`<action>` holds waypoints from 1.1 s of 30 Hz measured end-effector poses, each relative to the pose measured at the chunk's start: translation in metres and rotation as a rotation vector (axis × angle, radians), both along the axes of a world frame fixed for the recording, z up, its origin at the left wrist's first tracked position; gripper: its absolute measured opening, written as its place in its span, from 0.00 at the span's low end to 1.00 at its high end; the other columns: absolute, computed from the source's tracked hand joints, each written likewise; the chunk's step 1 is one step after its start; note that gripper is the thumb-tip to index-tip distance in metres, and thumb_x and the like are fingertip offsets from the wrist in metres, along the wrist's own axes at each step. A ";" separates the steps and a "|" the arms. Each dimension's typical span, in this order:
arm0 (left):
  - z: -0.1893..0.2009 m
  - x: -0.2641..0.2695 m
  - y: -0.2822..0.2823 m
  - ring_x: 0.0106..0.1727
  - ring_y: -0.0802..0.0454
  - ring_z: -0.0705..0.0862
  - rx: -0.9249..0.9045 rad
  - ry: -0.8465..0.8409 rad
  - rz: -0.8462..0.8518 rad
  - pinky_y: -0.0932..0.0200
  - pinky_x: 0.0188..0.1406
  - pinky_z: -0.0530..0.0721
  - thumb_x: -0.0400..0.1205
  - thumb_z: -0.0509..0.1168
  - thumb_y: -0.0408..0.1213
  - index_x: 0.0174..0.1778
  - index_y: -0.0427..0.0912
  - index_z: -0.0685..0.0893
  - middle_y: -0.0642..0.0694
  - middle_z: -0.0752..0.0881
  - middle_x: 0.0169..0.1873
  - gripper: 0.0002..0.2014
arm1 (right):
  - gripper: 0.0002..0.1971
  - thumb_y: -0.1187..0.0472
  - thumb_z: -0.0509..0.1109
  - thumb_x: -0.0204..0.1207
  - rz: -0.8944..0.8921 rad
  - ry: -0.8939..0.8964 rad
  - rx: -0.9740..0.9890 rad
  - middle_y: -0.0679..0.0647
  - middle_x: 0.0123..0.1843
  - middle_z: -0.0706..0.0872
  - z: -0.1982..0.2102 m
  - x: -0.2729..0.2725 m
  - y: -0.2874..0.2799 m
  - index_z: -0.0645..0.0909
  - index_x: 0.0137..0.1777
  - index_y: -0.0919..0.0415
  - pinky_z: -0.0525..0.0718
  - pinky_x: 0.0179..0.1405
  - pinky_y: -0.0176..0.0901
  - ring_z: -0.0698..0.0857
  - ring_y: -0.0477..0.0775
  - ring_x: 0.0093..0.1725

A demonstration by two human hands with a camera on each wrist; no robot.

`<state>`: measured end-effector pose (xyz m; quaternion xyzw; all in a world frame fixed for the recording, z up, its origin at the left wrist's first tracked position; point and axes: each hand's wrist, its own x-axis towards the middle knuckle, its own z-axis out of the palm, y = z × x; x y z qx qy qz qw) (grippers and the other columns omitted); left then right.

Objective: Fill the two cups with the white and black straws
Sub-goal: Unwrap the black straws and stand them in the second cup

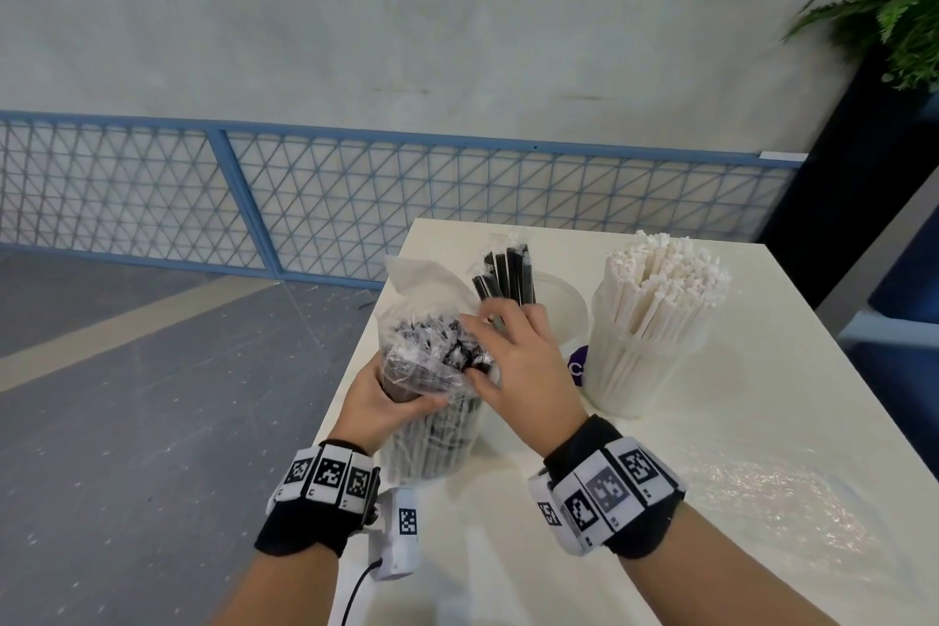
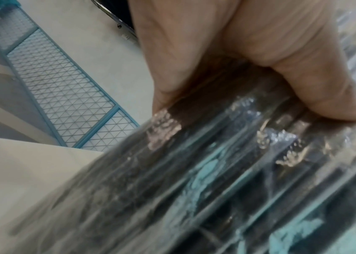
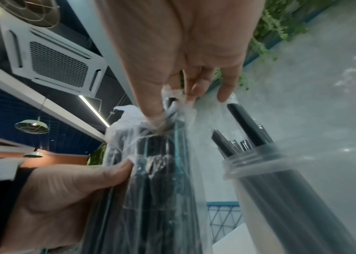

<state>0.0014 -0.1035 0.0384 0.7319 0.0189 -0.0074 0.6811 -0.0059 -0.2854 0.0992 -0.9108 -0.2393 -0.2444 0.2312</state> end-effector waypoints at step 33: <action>-0.004 0.003 0.001 0.42 0.59 0.89 -0.077 0.010 -0.062 0.67 0.42 0.86 0.50 0.80 0.33 0.47 0.47 0.80 0.57 0.92 0.35 0.29 | 0.32 0.63 0.78 0.65 0.115 0.539 0.268 0.54 0.62 0.83 0.011 0.009 0.002 0.72 0.71 0.59 0.69 0.47 0.22 0.78 0.49 0.58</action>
